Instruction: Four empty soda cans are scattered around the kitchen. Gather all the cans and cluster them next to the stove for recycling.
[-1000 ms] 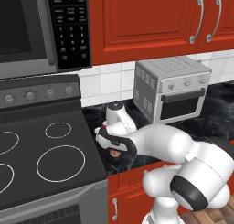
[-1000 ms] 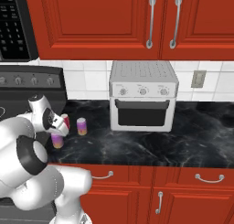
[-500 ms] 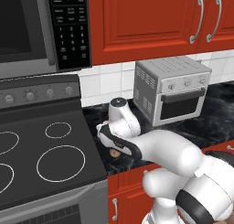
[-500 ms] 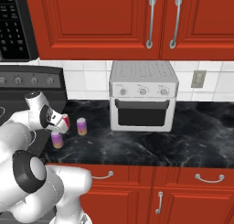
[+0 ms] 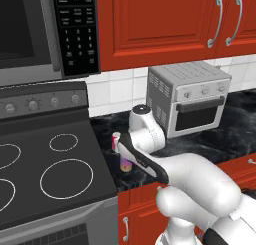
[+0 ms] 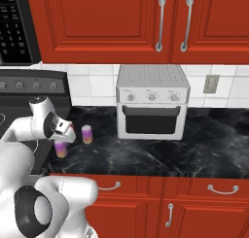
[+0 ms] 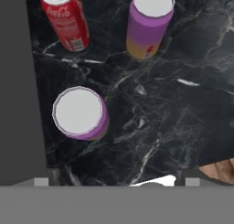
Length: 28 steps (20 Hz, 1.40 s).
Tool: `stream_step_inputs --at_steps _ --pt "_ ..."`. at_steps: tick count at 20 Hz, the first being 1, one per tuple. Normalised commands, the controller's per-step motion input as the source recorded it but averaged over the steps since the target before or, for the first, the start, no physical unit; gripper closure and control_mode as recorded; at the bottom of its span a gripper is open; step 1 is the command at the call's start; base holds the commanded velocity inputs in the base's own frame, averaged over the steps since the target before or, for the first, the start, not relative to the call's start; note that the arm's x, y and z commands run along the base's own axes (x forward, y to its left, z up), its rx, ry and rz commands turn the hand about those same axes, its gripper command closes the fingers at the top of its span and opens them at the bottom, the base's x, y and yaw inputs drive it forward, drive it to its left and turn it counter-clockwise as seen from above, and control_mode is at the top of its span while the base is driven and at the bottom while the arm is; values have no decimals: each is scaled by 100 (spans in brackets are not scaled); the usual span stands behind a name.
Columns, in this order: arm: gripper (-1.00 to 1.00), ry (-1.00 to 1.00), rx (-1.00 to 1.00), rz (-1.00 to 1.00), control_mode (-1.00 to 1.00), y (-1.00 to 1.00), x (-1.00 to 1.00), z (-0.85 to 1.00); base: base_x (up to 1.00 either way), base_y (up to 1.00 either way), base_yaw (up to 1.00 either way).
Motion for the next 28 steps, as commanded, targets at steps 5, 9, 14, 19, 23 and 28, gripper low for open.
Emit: stream_step_inputs --at_steps 5,9,14,19,23,28 --pt "-100 -4 0 10 -100 -27 -32 5 0 0 0" --pt "-100 -9 1 1 -100 -24 -36 3 0 0 0" --pt "-100 -6 0 0 -100 -21 -27 4 0 0 0" --pt "-100 0 0 0 -100 -16 -30 3 0 0 0" --pt "-100 0 1 0 -100 -18 -27 2 0 0 0" --pt "-100 0 0 0 -100 -4 -7 0 0 0 0"
